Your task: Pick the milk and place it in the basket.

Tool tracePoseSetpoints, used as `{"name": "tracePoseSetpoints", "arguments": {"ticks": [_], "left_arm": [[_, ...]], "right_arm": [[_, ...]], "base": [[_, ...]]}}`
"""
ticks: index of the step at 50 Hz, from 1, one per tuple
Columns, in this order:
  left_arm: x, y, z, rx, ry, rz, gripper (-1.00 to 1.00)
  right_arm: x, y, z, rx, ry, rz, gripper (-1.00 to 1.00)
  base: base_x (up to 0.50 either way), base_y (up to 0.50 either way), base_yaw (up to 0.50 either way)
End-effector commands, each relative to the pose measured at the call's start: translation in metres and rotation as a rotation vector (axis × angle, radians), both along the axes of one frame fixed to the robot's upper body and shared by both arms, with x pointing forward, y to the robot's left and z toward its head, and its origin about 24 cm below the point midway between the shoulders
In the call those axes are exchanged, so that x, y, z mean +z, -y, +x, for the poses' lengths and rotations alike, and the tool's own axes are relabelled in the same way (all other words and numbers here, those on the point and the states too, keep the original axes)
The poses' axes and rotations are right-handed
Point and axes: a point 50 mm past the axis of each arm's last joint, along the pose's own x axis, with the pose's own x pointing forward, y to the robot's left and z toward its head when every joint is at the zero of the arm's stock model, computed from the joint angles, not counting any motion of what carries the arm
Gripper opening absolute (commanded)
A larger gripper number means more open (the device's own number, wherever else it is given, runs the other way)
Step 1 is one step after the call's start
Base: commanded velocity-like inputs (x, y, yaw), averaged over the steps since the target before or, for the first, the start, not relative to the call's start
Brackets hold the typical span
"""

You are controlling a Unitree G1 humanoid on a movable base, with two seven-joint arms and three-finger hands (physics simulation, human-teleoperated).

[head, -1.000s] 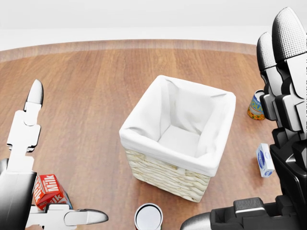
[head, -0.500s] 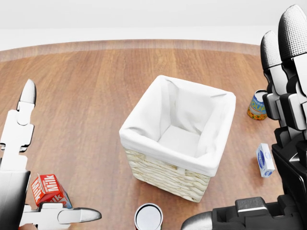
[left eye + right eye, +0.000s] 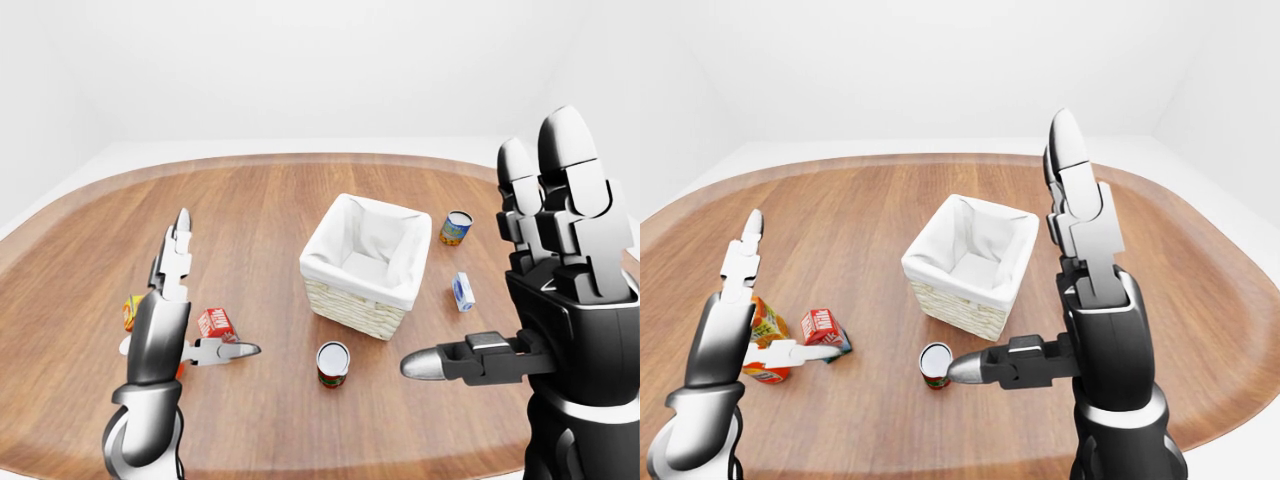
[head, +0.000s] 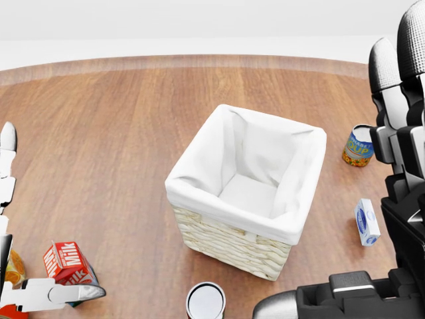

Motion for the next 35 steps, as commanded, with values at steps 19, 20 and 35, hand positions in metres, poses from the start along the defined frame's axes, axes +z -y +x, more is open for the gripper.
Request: {"name": "tracePoseSetpoints", "arguments": {"ticks": [19,20,35], "left_arm": [[-0.055,-0.047,0.040,0.119,-0.228,0.032,1.00],[-0.057,-0.047,0.042,0.119,-0.231,0.031,1.00],[-0.077,-0.055,0.058,0.149,-0.283,0.011,1.00]], "right_arm": [[0.001,0.001,0.000,0.000,0.007,0.004,1.00],[0.001,0.001,0.000,0.000,0.007,0.004,1.00],[0.004,0.002,0.000,-0.002,0.025,0.003,1.00]], "base": [[0.00,0.00,0.00],[0.00,0.00,0.00],[0.00,0.00,0.00]]}}
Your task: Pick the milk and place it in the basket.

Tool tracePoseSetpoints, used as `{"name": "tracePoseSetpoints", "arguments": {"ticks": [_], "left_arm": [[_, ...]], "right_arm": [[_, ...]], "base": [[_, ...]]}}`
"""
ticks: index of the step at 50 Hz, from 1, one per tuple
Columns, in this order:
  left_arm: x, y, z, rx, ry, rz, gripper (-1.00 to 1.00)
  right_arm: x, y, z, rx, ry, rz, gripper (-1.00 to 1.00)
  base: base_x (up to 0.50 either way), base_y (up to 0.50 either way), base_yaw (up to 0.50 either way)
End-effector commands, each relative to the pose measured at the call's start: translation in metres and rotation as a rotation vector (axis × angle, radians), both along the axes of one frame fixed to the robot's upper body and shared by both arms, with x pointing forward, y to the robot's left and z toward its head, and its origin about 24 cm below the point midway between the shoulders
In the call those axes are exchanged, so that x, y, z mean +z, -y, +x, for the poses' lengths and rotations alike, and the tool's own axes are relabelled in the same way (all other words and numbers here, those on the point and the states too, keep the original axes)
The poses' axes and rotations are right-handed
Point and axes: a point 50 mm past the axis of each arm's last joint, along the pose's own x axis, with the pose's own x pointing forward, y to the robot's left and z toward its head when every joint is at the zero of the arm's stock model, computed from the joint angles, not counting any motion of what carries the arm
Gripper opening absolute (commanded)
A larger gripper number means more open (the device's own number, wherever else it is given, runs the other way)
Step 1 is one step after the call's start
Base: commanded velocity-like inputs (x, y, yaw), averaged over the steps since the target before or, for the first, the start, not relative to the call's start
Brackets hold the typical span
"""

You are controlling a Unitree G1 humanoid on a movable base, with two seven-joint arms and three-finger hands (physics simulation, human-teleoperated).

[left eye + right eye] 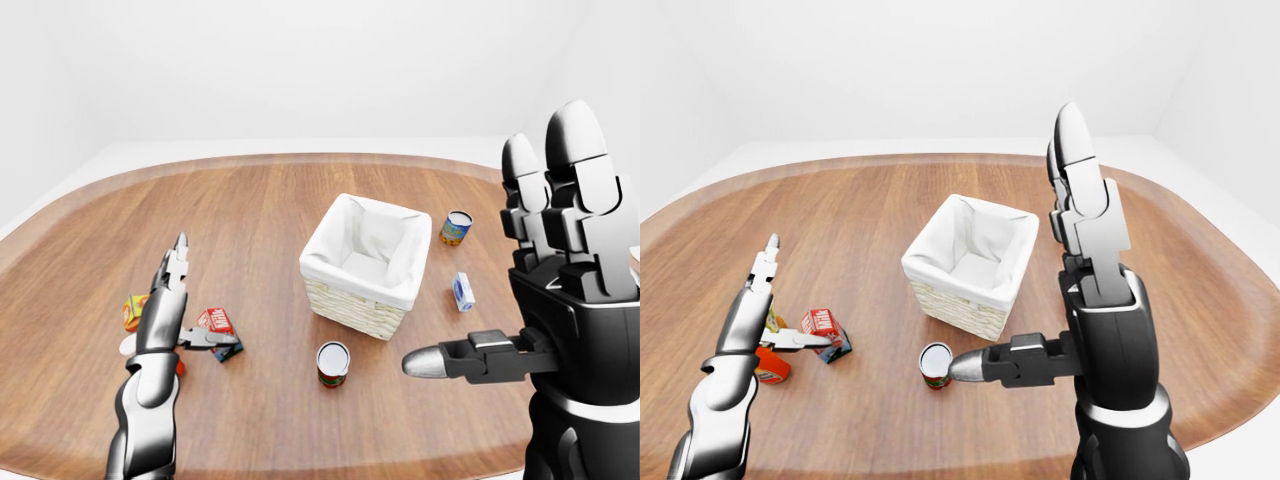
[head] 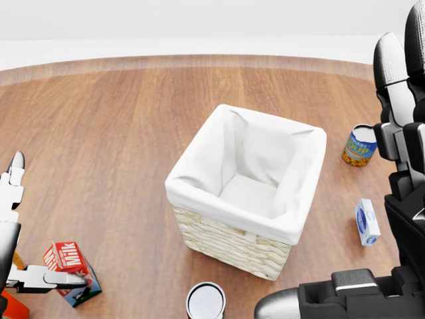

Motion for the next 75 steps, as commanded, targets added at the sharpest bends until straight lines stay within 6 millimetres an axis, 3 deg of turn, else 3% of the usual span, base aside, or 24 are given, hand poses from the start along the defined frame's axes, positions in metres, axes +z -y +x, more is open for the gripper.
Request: {"name": "tracePoseSetpoints", "arguments": {"ticks": [1,27,63,75], "left_arm": [[-0.014,-0.006,0.011,0.024,-0.045,-0.014,1.00],[-0.044,0.000,0.022,0.018,-0.150,-0.028,1.00],[-0.084,-0.016,0.029,0.112,-0.297,-0.041,1.00],[-0.121,-0.018,0.028,0.124,-0.483,-0.057,1.00]], "right_arm": [[0.002,0.001,0.000,0.000,0.013,0.000,1.00],[0.004,0.001,0.000,-0.009,0.028,0.005,1.00],[0.004,0.001,0.000,-0.005,0.027,0.011,1.00],[0.003,0.001,0.000,0.001,0.023,0.014,1.00]], "base": [[0.00,0.00,0.00],[0.00,0.00,0.00],[0.00,0.00,0.00],[0.00,0.00,0.00]]}}
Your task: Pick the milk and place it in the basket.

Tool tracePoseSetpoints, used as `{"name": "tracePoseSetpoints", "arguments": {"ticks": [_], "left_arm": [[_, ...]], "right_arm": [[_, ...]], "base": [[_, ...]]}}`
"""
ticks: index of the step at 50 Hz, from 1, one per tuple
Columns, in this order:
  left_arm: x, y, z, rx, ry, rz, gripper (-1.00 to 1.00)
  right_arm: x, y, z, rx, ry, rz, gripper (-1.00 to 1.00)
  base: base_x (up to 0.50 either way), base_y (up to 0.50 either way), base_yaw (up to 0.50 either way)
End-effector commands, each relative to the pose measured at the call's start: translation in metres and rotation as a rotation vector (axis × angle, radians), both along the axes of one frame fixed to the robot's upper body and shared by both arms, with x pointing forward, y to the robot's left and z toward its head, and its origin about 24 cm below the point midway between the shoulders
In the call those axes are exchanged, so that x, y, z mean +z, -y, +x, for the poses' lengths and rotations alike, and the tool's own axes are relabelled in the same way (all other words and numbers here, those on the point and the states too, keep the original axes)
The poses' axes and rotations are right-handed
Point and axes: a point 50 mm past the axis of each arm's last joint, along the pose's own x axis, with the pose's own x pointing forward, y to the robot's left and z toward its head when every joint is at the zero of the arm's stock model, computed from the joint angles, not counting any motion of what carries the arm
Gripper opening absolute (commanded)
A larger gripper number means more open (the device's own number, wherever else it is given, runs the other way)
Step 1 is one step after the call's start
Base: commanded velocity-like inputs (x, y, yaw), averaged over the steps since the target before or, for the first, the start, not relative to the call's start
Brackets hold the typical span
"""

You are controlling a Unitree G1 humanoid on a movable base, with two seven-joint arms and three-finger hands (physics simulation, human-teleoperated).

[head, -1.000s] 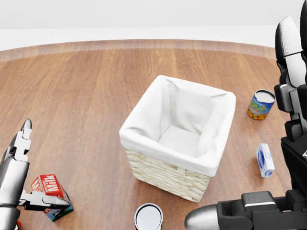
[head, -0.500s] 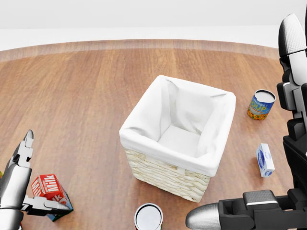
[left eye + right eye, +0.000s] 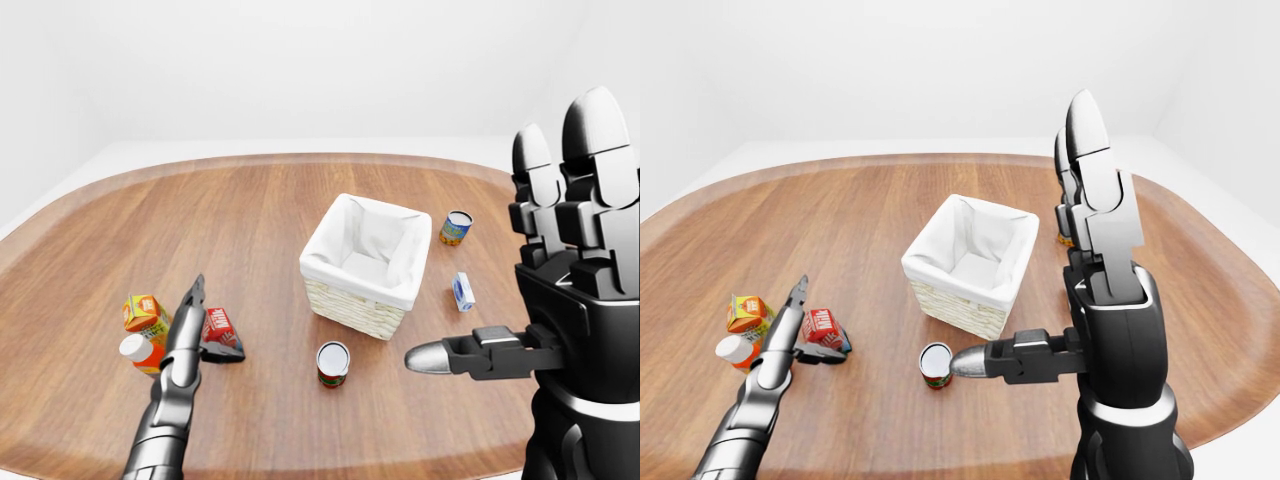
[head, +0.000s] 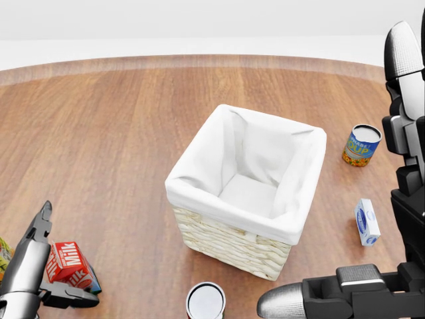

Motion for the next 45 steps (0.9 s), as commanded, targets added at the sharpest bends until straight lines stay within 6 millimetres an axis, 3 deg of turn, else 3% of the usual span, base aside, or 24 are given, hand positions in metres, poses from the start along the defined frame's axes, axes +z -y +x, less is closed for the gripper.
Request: {"name": "tracePoseSetpoints", "arguments": {"ticks": [1,5,11,12,14,15,16,33,45], "left_arm": [[-0.027,-0.001,-0.002,0.003,-0.142,-0.002,1.00],[-0.029,-0.002,0.001,0.018,-0.145,0.012,1.00],[-0.036,0.001,0.000,-0.011,-0.209,-0.101,0.98],[-0.036,0.001,0.000,-0.013,-0.208,-0.102,0.33],[-0.036,0.002,0.001,-0.018,-0.211,-0.122,-0.62],[-0.034,0.002,0.001,-0.021,-0.205,-0.123,-0.74],[-0.032,0.002,0.002,-0.026,-0.193,-0.111,-1.00],[-0.031,0.008,0.008,-0.061,-0.207,-0.081,-1.00],[0.070,0.023,0.056,-0.272,0.097,0.019,-1.00]], "right_arm": [[0.000,-0.001,0.000,0.006,-0.003,0.002,1.00],[0.000,-0.001,0.000,0.008,0.002,0.001,1.00],[0.002,-0.001,0.000,0.008,0.009,0.000,1.00],[0.002,-0.001,0.000,0.008,0.009,0.000,1.00],[0.001,-0.001,0.000,0.008,0.007,0.000,1.00],[0.002,-0.001,0.000,0.007,0.011,-0.001,1.00],[0.003,0.000,0.000,0.007,0.021,0.000,1.00],[0.000,-0.002,0.000,0.012,-0.003,0.005,1.00],[-0.002,-0.003,0.000,0.013,-0.014,0.002,1.00]], "base": [[0.00,0.00,0.00],[0.00,0.00,0.00],[0.00,0.00,0.00],[0.00,0.00,0.00],[0.00,0.00,0.00],[0.00,0.00,0.00],[0.00,0.00,0.00],[0.00,0.00,0.00],[0.00,0.00,0.00]]}}
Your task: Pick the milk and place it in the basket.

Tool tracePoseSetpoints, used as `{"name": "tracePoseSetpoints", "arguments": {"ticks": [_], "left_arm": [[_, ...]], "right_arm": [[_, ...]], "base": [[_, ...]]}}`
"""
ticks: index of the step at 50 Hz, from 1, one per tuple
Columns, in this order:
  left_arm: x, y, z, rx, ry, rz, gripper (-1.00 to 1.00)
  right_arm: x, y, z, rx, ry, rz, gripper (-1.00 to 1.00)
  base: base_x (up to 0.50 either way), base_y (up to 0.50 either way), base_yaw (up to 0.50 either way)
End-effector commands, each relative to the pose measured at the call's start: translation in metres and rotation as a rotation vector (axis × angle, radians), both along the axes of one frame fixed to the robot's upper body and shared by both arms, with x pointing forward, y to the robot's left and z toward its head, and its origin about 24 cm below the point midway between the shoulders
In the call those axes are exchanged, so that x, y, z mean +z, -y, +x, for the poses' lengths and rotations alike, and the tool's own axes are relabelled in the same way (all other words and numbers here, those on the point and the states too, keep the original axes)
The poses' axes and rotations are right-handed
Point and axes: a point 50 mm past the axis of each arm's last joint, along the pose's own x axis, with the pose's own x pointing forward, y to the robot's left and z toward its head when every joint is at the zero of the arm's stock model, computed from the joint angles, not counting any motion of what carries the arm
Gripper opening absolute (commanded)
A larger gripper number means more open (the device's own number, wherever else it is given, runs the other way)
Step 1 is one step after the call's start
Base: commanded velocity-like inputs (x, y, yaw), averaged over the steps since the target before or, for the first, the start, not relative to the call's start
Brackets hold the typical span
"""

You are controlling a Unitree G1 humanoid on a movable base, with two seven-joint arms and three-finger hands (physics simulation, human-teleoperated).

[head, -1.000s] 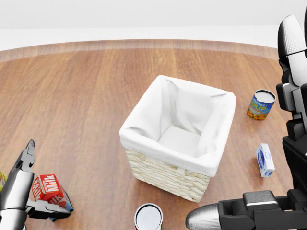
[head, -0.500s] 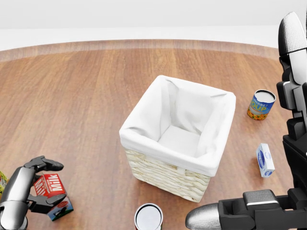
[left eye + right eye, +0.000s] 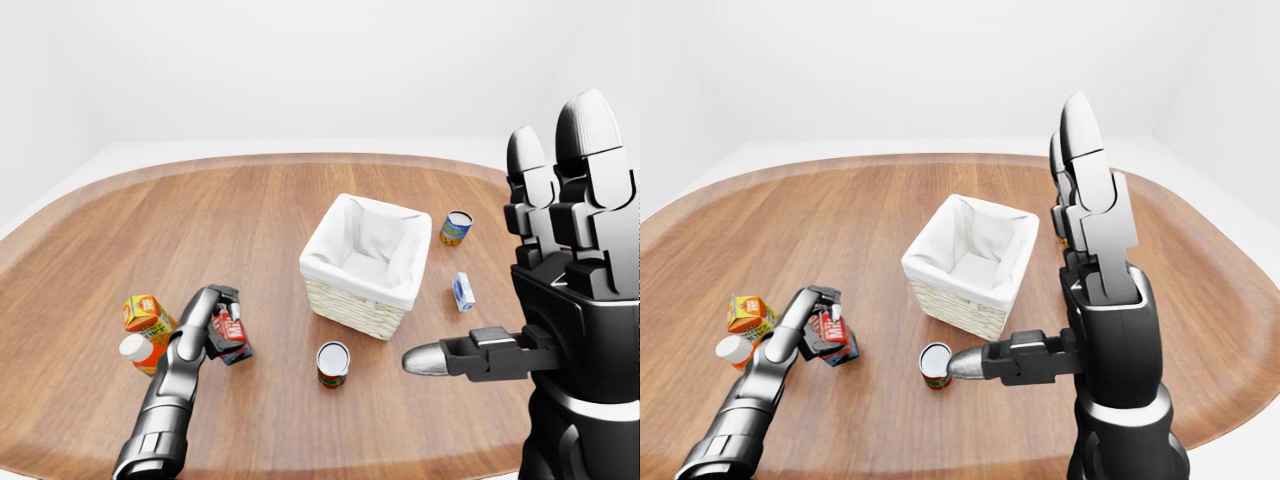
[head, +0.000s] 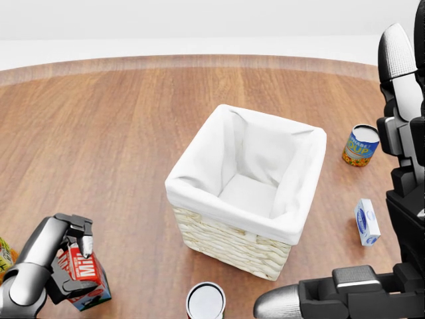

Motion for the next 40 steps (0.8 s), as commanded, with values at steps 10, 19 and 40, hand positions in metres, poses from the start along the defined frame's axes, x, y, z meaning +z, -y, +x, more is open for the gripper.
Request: {"name": "tracePoseSetpoints", "arguments": {"ticks": [10,19,40], "left_arm": [[0.087,0.018,0.038,-0.168,0.197,0.082,-1.00],[0.100,0.020,0.040,-0.182,0.203,0.108,-1.00],[0.132,0.023,0.053,-0.206,0.217,0.149,-1.00]], "right_arm": [[-0.001,-0.001,0.000,0.002,-0.004,-0.003,1.00],[-0.001,-0.001,0.000,0.001,-0.004,-0.001,1.00],[0.000,-0.001,0.000,0.002,-0.004,-0.003,1.00]], "base": [[0.00,0.00,0.00],[0.00,0.00,0.00],[0.00,0.00,0.00]]}}
